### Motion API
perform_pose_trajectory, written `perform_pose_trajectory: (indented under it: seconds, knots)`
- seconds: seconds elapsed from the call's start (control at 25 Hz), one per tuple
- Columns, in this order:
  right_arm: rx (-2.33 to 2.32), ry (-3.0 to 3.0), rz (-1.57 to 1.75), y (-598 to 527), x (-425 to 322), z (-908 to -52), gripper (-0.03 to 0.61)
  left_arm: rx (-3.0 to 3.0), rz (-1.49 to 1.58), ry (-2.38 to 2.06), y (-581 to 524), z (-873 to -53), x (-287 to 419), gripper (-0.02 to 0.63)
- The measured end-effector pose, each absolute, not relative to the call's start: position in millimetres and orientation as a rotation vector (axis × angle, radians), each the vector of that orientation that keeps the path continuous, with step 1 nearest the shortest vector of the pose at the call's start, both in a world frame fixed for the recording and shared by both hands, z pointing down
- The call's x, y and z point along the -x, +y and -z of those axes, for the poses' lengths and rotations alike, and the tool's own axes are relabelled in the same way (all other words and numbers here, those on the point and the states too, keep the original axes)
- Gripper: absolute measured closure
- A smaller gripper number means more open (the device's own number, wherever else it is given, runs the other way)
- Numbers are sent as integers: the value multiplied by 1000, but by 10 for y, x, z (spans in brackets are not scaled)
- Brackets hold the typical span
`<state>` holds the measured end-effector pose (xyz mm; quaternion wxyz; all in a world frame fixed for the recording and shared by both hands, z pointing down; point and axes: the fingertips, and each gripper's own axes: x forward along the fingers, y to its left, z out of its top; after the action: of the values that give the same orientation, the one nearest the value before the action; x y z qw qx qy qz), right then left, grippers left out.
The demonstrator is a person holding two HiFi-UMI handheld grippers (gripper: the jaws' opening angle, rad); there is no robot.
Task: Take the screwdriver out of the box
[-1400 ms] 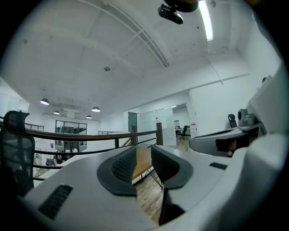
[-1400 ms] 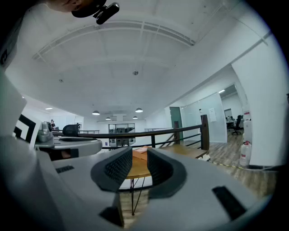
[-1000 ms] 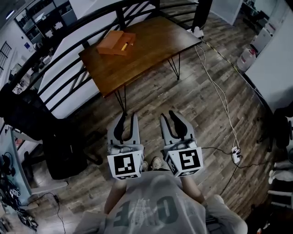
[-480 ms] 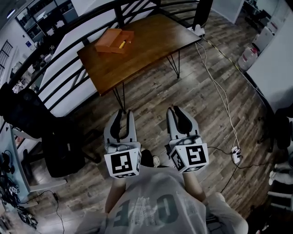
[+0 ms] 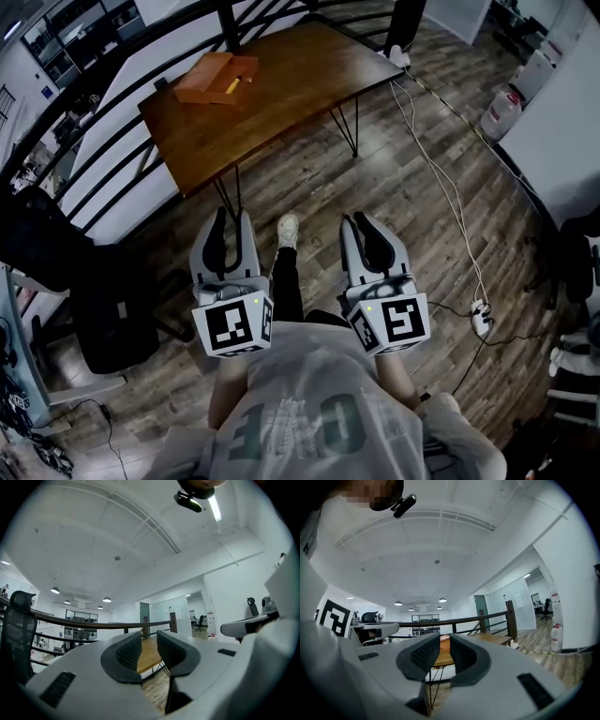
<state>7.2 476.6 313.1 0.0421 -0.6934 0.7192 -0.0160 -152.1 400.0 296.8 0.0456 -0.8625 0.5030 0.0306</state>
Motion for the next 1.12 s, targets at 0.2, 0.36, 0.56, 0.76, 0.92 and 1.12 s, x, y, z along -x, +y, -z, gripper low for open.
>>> perform_pose_trajectory:
  seconds: [0.2, 0.36, 0.56, 0.76, 0.92, 1.12]
  knots:
    - [2103, 2237, 50, 4399, -105, -3438, 508, 2613, -88, 1548, 3669, -3234, 1461, 502]
    - [2065, 2306, 43, 3886, -123, -3506, 511, 2607, -93, 1560, 3302, -3306, 1366, 502]
    - [2022, 2377, 19, 3072, -108, -3455, 512, 2631, -66, 1572, 2650, -3404, 1202, 502]
    - [2034, 2384, -84, 2210, -211, -3341, 514, 2659, -80, 1560, 1833, -3344, 998, 502]
    - [2010, 2387, -119, 1580, -320, -3263, 514, 2665, -77, 1554, 1191, -3336, 812, 502]
    - [2019, 2387, -85, 797, -460, -3136, 514, 2719, -57, 1529, 443, -3274, 586, 502]
